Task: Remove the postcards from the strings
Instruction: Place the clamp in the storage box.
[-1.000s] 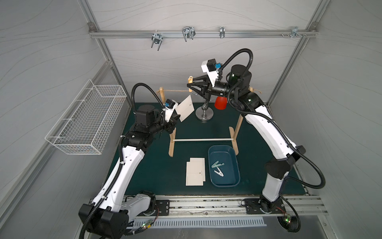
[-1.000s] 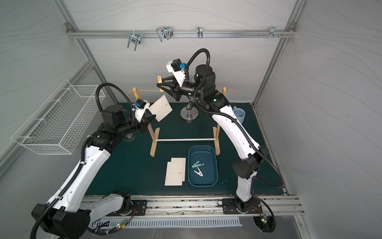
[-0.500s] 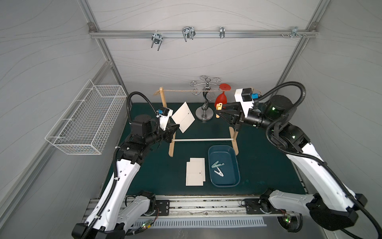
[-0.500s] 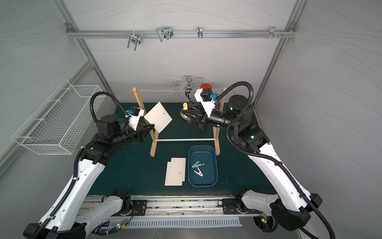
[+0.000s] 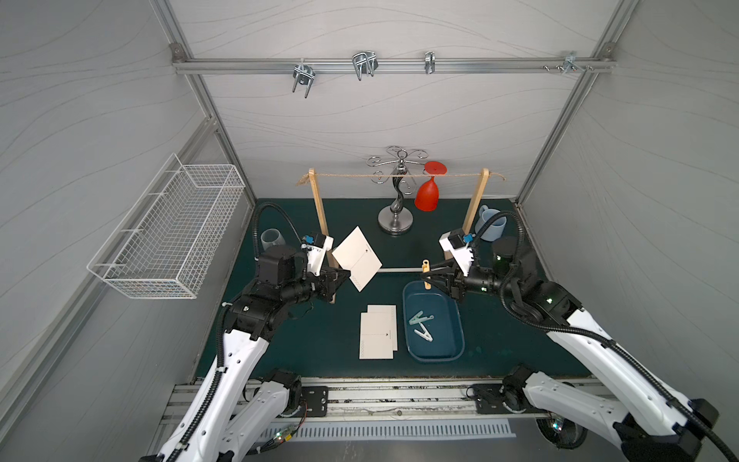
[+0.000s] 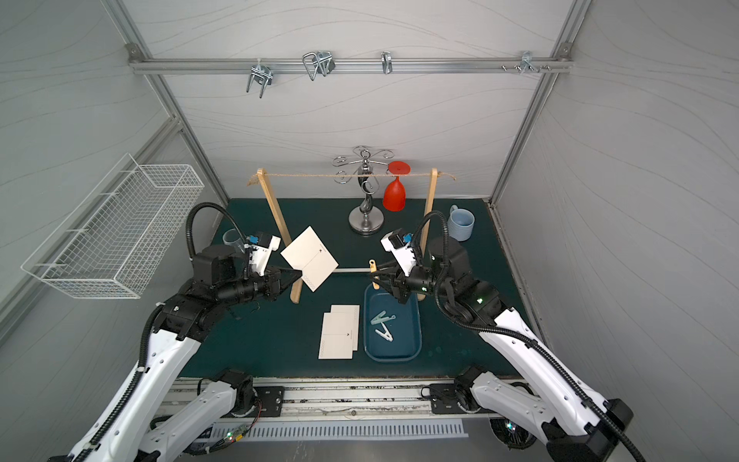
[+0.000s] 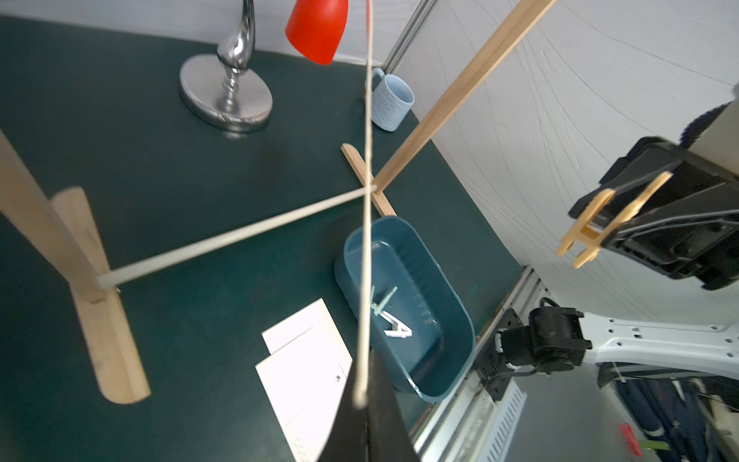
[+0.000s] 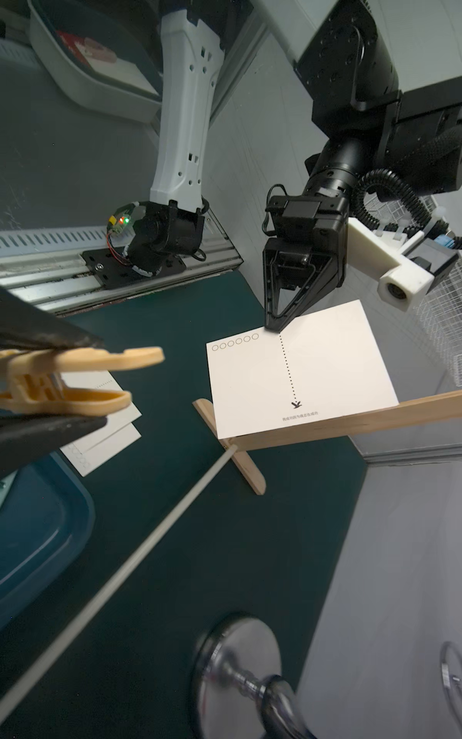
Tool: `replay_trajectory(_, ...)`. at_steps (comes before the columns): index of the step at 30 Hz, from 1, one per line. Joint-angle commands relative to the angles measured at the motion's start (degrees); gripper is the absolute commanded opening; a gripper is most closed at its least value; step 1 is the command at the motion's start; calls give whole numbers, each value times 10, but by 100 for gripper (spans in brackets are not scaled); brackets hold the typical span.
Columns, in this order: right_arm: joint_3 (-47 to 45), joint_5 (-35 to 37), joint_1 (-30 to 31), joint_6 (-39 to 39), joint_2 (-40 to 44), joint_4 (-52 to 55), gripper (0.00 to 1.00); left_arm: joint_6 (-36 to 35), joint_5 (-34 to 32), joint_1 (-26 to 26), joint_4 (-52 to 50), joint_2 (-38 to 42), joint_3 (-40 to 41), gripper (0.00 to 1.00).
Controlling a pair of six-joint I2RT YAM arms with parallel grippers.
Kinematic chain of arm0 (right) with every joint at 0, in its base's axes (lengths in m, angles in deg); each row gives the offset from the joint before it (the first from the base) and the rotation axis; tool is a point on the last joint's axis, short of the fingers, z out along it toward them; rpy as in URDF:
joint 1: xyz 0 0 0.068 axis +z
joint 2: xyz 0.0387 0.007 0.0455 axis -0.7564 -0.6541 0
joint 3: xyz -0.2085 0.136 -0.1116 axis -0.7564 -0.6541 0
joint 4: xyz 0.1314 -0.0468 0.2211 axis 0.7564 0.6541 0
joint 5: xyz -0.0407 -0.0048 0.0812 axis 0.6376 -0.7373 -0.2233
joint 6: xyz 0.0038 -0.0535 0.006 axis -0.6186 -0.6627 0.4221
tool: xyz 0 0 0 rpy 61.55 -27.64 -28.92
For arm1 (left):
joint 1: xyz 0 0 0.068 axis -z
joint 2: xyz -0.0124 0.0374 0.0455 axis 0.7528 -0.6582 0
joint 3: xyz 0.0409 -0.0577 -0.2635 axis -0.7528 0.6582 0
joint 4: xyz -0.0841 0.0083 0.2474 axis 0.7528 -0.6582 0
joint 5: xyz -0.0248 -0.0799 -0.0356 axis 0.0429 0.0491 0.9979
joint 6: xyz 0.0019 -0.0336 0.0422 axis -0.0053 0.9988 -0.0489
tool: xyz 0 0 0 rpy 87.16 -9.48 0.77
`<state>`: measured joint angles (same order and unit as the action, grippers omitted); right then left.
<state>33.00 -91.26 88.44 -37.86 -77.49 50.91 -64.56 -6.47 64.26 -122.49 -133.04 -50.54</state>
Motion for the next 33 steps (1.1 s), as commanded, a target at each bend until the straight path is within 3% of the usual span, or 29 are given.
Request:
replay_trajectory(1,-39,-16,-1,47,21,15,0,60,2,37,-14,11,25,0)
replay_trajectory(12,-184,-26,-9,130,53,8,0,139,55,62,-43,-11,108,0)
replay_trajectory(17,-226,-20,-11,187,41,-23,0,158,52,100,-52,-68,105,0)
replay_trajectory(33,-275,34,-14,258,-88,-136,0,194,15,121,15,-214,129,4)
